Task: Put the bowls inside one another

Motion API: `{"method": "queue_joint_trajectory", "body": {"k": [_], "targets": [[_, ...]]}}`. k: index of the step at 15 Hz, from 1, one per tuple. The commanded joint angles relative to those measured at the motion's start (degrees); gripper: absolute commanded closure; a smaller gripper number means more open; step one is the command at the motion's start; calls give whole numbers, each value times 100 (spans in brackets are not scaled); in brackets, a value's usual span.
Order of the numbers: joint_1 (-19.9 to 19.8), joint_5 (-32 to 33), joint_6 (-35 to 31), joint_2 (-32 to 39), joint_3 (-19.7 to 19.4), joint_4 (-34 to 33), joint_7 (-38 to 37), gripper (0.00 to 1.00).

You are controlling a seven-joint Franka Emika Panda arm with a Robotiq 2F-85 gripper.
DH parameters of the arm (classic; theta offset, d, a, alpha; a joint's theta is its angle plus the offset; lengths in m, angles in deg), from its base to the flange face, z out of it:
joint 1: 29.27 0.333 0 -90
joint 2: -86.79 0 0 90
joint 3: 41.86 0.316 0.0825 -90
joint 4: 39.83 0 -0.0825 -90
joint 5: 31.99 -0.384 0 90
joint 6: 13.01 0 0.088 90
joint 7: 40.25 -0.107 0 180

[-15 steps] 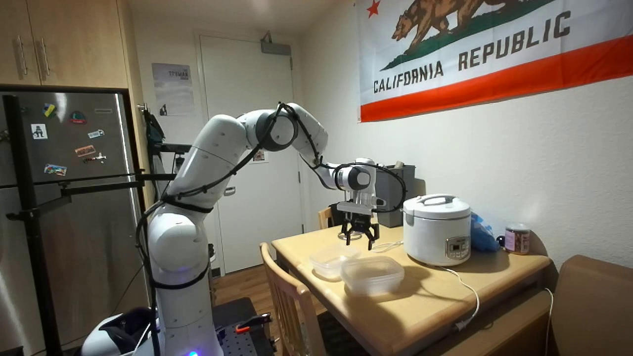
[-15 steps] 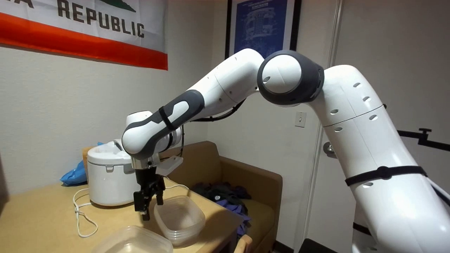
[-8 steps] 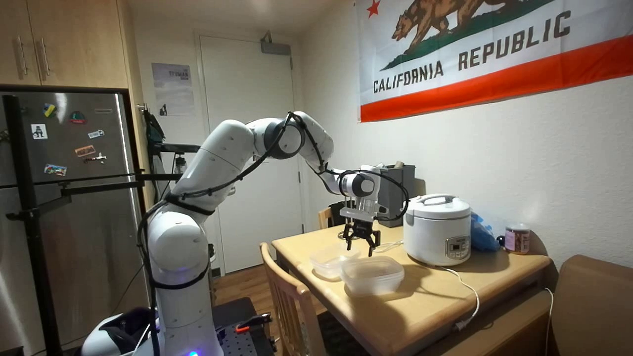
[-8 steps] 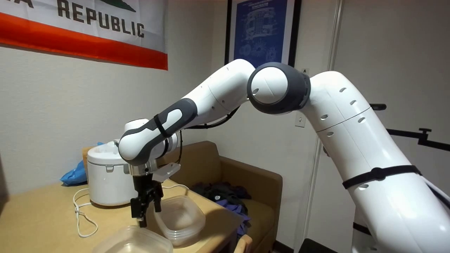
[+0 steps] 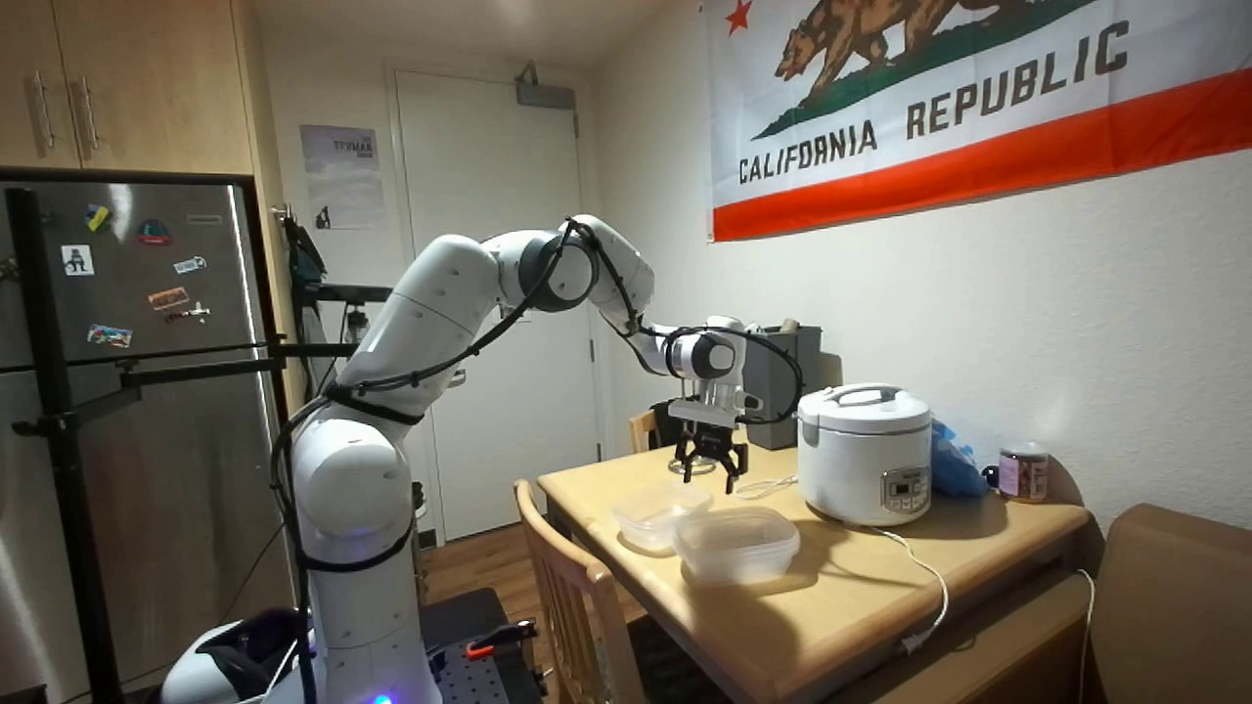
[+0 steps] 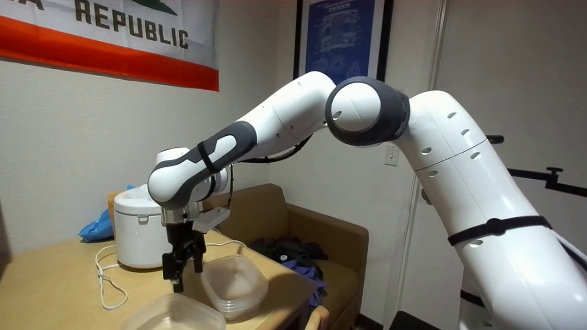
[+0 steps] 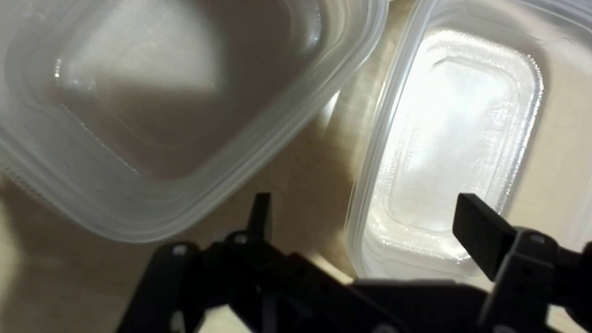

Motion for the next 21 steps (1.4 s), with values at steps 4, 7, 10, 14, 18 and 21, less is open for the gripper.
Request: {"method": "queue_joint_trajectory", "body": {"k": [4,7,10,14,18,21], "targets": [[-25,-77,266,138,55,-221,88,0],[-36,-76,211,233,51,-230,98,0],[-96,-24,99,305,4,-271,143,0],[-65,-6,53,275,-15,-150,3,0],[-54,-21,129,292,-38,-161,-87,0],[-13,-7,75,239,-39,-95,-180,0]]}}
